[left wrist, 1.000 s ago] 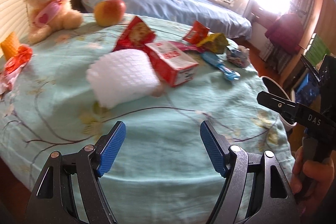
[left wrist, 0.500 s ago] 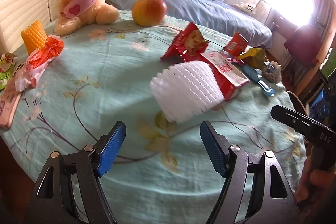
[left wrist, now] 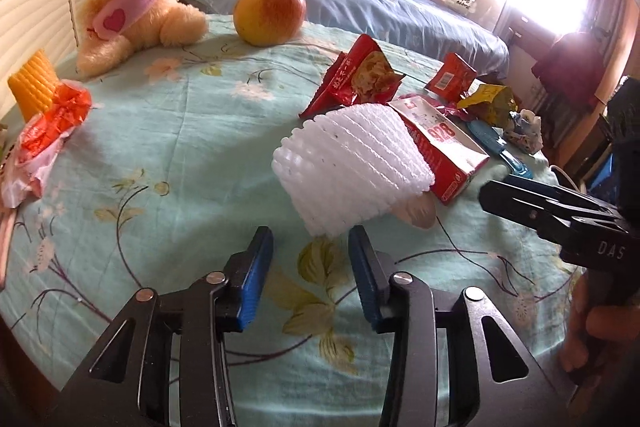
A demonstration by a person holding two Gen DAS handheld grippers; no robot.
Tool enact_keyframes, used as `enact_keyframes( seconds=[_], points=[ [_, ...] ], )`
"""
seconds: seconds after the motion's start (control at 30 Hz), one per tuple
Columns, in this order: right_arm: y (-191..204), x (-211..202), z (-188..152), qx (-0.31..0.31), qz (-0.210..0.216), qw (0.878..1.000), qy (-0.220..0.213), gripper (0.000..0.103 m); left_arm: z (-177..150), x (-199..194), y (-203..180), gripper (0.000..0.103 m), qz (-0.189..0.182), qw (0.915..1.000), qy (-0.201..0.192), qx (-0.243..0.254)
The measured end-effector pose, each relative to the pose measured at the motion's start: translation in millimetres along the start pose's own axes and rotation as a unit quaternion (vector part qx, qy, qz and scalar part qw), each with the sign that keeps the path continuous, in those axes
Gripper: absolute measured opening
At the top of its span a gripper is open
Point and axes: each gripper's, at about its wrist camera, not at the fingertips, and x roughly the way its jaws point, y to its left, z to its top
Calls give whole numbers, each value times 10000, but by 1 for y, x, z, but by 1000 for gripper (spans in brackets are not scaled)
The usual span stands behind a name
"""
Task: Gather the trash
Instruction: 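Grasp the white foam net with the left gripper while the right grasps the milk carton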
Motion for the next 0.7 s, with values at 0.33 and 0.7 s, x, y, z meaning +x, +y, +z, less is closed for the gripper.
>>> enact_keyframes(
  seconds=[0.33, 0.7],
  points=[
    [5, 31, 12, -171, -17, 9997, 180, 54, 7, 3, 7, 39, -100, 9999, 33, -86],
    [1, 21, 6, -50, 124, 9999, 60, 53, 14, 8, -6, 10, -161, 9999, -58, 0]
  ],
)
